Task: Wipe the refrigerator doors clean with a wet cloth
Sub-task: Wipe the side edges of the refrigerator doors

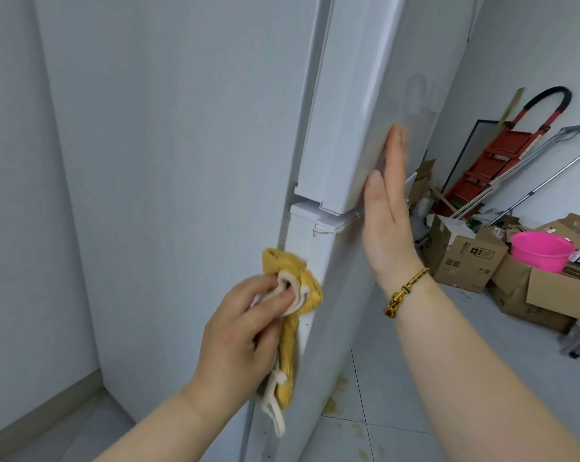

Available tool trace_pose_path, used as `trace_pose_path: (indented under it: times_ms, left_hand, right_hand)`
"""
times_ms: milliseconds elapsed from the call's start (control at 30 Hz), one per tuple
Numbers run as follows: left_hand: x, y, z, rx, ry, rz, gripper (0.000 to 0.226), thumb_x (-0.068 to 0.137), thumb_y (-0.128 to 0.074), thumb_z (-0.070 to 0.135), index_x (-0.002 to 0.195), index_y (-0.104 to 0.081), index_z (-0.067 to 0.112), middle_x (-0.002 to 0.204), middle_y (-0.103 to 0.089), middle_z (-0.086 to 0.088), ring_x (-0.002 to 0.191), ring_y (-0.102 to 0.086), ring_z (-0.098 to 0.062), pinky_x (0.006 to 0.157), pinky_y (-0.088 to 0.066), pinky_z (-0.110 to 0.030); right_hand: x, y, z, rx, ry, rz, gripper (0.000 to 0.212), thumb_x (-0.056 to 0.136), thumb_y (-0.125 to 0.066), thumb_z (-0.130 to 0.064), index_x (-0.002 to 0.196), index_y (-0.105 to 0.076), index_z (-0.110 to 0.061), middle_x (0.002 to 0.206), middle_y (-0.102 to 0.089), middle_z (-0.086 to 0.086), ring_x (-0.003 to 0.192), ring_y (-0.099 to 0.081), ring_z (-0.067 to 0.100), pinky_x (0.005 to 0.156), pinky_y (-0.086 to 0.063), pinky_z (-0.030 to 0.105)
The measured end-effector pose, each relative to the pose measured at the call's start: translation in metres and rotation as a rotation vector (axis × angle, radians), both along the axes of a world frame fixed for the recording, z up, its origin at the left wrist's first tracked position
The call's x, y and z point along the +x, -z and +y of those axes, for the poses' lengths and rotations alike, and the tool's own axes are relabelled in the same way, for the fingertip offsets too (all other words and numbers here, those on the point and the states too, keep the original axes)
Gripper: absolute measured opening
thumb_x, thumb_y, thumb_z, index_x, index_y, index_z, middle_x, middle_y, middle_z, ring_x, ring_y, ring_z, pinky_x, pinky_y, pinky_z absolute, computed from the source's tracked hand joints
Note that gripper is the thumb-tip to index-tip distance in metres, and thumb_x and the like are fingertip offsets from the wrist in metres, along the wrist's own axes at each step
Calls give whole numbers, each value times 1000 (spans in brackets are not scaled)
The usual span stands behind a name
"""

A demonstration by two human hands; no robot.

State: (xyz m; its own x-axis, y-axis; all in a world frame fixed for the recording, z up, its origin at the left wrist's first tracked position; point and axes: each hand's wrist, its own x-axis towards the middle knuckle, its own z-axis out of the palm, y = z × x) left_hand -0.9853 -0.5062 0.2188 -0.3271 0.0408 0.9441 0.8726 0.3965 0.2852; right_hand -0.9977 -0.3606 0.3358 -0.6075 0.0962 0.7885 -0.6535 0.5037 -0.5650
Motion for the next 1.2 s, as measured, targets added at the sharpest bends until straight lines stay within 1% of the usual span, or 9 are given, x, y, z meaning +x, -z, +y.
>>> trace_pose_path:
  times_ms: [367, 500, 567, 667, 733, 800, 867, 1033, 1200]
  left_hand:
    - [-8, -7, 4, -115, -82, 206, 21, 94, -35, 11, 102, -52, 22, 106, -43, -7, 95, -46, -24, 90, -31, -13]
    - [-8, -9, -6, -132, -36, 148, 21, 94, -35, 11, 105, -51, 19, 105, -47, -1, 91, -51, -19, 78, -42, -18]
    - [-7, -19, -13, -63, -22, -11, 27, 80, -45, 12, 105, -48, 22, 105, -50, 6, 91, -53, -13, 84, -38, -4]
    - [-5, -35, -16, 117, 59, -227, 39, 72, -45, 24, 110, -41, 30, 102, -60, 19, 99, -53, 2, 82, -31, 8]
    - [-7, -42, -11, 118, 31, -188, 43, 73, -46, 21, 114, -41, 31, 108, -58, 21, 100, -52, 9, 85, -31, 5]
    - [-12, -43, -4, 67, -45, -39, 38, 75, -50, 10, 109, -49, 26, 114, -52, 11, 100, -53, -3, 91, -33, -1]
    - [-17, -34, 1, 57, -55, 55, 34, 77, -52, 5, 105, -54, 24, 114, -52, 6, 102, -54, -12, 93, -36, -8]
    - [-10, 37, -9, -30, 39, -24, 23, 86, -46, 9, 102, -56, 22, 108, -56, 5, 100, -57, -17, 91, -43, -15]
    - [-6, 39, -25, -107, 137, -85, 28, 77, -51, 7, 100, -57, 22, 109, -56, 4, 96, -58, -14, 90, -44, -16]
  right_hand:
    - [1, -1, 2, 28, 26, -9, 57, 91, -23, -20, 143, -5, -5, 154, 0, 9, 132, -2, -1, 102, -3, -3]
    - [15, 11, 5, 55, 35, -14, 51, 91, -28, -22, 136, -4, -24, 143, -1, -14, 126, -1, -20, 98, -4, -7]
    - [24, 30, 1, 15, 60, -4, 46, 92, -30, -25, 129, -4, -35, 136, 1, -25, 120, -1, -32, 98, -4, -8]
    - [30, 58, -18, -13, 11, -47, 45, 88, -28, -42, 124, -3, -48, 141, 0, -26, 136, -1, -12, 110, -3, 6]
    - [25, 69, -28, -48, -12, -60, 44, 86, -23, -45, 124, -2, -50, 143, 0, -26, 140, 0, -3, 115, -3, 15]
    - [20, 72, -32, -68, -6, -44, 43, 86, -21, -45, 125, -2, -49, 141, 1, -28, 140, 1, -3, 116, -2, 18]
    - [18, 73, -29, -71, -1, -21, 42, 88, -22, -47, 126, -3, -46, 140, 1, -28, 138, 0, -4, 115, -2, 17]
    - [18, 73, -31, -53, 12, 2, 50, 85, -16, -65, 127, -2, -43, 140, 1, -25, 136, 0, -4, 111, 0, 8]
    - [21, 70, -36, -97, 31, -35, 45, 90, -19, -44, 129, 2, -35, 142, -1, -16, 135, 0, -3, 110, 1, 6]
